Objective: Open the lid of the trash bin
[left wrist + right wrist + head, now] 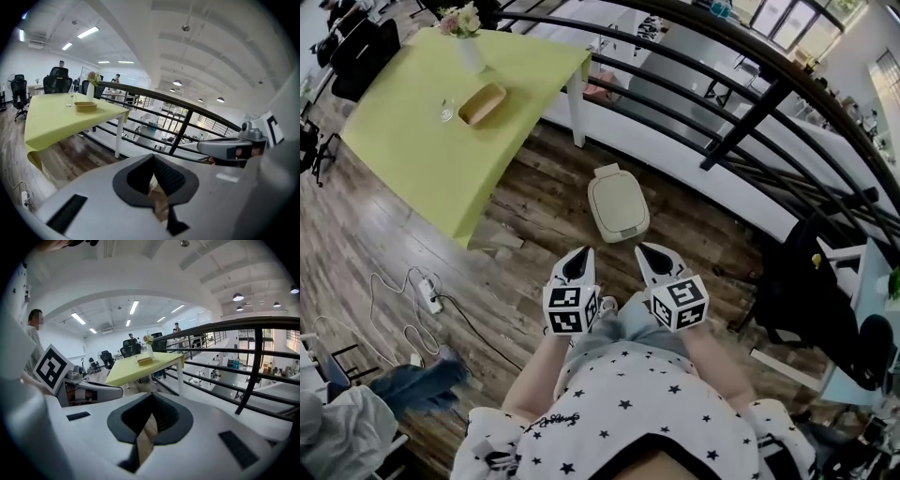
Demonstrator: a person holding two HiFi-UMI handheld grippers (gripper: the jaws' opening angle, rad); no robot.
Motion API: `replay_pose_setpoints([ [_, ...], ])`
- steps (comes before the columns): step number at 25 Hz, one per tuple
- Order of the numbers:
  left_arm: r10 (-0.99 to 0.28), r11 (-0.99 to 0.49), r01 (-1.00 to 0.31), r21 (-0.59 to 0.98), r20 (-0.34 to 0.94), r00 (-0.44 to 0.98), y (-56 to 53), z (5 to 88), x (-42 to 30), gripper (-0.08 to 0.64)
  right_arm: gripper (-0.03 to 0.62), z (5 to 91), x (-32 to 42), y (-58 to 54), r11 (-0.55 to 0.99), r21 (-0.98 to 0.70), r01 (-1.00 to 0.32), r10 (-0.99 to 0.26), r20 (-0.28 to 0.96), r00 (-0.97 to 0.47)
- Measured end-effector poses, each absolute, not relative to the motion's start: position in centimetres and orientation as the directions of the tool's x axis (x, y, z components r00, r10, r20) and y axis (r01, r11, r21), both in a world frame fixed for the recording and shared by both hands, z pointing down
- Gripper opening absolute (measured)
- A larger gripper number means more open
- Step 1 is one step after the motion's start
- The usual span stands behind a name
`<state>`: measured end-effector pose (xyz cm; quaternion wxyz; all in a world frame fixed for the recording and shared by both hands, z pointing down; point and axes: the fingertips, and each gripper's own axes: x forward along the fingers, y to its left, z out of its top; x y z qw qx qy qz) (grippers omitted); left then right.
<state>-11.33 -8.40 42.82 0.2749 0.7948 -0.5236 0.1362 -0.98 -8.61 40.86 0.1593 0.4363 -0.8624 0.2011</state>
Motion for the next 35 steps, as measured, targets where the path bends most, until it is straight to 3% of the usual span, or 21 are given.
replay_pose_setpoints([
  [35, -0.663, -0.125, -0.947, 0.297, 0.685, 0.302, -17.0, 60.9, -9.5, 0.014, -0.006, 68.6, 1.4, -19.9, 0.559, -0.258, -0.788, -0.445, 0.708, -0.548],
])
